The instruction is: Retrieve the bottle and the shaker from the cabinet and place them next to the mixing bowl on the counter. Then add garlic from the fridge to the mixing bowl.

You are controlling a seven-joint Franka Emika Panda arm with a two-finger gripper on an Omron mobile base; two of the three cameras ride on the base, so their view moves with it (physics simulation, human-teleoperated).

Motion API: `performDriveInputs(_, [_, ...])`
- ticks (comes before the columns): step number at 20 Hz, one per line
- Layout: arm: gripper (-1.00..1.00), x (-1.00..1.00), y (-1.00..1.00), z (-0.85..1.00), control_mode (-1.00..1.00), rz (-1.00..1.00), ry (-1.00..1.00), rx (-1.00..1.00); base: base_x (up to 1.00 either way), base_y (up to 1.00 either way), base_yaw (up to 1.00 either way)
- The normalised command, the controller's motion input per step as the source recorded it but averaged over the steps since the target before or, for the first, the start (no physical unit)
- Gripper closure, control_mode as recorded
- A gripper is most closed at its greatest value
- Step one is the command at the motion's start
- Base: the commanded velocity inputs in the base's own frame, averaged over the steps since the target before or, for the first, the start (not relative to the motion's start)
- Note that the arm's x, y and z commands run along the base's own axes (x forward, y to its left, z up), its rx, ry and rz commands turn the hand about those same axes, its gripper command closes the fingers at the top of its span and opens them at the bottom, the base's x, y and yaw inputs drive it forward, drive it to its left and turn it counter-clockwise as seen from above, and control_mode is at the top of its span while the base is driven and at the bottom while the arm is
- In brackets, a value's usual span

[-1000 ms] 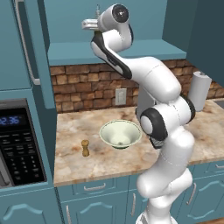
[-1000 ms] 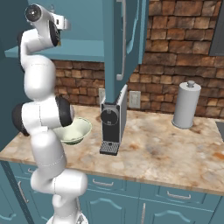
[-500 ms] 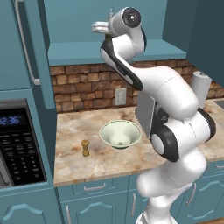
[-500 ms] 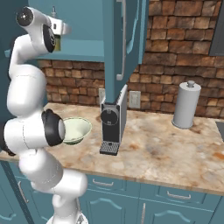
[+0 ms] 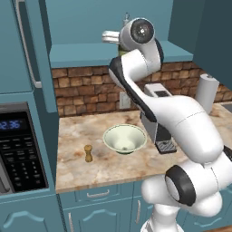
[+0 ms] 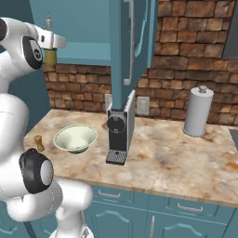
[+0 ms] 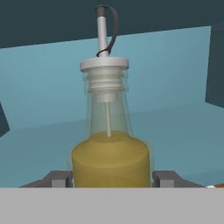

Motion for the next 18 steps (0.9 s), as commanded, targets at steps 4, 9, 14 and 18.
performDriveInputs(4, [1.00,-1.00,0.00,-0.26,-1.00,-0.08,0.00,0.00,0.00,0.00,0.00])
performDriveInputs(9, [1.00,-1.00,0.01,-0.31,-1.00,-0.01,0.00,0.00,0.00,0.00,0.00])
performDriveInputs(14, [1.00,-0.98,0.09,-0.37,-1.00,0.00,0.00,0.00,0.00,0.00,0.00])
performDriveInputs(18, [1.00,-0.92,0.12,-0.49,-1.00,0.00,0.00,0.00,0.00,0.00,0.00])
